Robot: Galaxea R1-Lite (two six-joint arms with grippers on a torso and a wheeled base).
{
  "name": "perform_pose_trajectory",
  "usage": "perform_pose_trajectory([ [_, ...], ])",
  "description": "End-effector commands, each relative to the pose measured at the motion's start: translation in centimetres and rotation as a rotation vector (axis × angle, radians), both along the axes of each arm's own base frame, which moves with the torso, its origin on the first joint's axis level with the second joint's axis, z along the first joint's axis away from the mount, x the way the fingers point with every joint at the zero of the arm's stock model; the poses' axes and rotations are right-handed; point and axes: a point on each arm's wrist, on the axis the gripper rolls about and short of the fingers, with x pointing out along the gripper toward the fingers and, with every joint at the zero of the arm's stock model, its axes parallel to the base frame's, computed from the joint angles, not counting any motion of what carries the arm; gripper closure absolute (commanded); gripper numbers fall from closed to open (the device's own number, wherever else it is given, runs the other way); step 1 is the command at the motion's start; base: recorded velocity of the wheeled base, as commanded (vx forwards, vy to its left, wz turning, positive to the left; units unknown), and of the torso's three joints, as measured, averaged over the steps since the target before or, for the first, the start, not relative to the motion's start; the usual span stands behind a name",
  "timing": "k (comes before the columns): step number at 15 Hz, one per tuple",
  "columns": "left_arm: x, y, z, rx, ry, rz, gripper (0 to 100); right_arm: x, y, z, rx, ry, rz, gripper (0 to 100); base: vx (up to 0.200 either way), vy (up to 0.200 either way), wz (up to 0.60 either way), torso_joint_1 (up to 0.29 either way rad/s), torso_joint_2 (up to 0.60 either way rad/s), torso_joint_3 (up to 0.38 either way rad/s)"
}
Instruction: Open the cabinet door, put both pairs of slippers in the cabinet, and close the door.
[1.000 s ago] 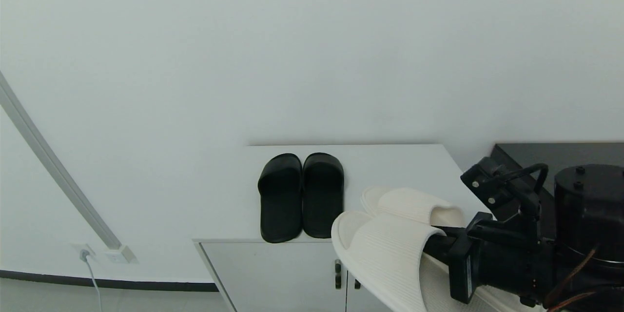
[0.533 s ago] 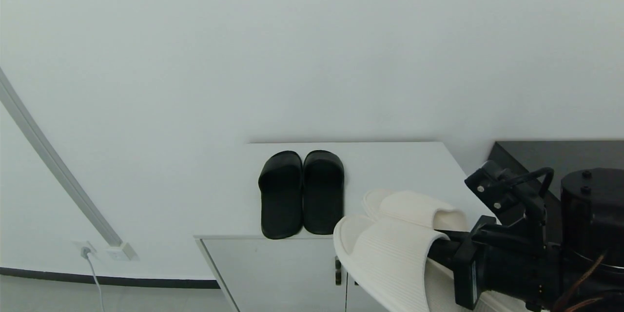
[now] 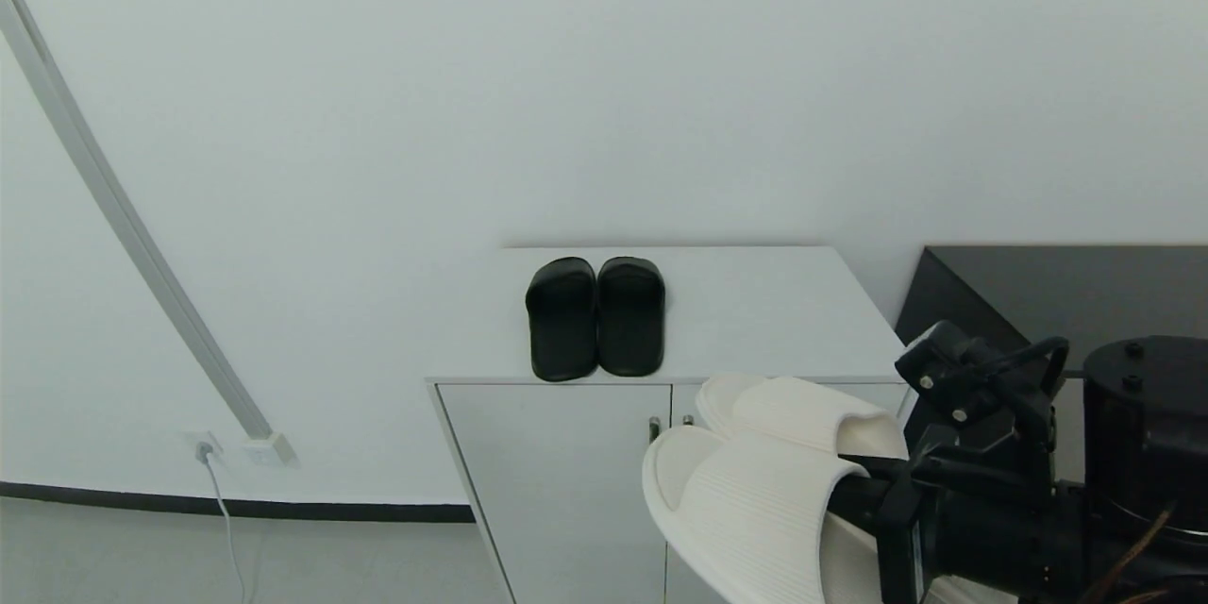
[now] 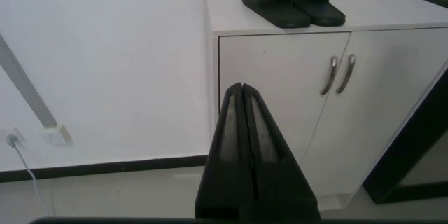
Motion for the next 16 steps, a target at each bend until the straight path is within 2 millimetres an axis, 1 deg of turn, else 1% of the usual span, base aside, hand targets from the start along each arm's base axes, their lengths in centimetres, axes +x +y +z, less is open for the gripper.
perform_pose_trajectory([
  [1,0.01,0.0,0.0,-0.001,0.001,-0.002,100,-0.06,-0.07,-0.29,-0.014,-0.002,0.004,100,0.0,0.0,0.0,0.0,0.0,0.0],
  [13,0.01,0.0,0.0,-0.001,0.001,0.0,100,-0.27,-0.24,-0.83,-0.037,0.002,0.01,100,0.0,0.0,0.0,0.0,0.0,0.0],
  [16,0.01,0.0,0.0,-0.001,0.001,0.0,100,-0.3,-0.27,-0.99,-0.05,-0.004,0.018,100,0.0,0.0,0.0,-0.123,0.31,0.17],
])
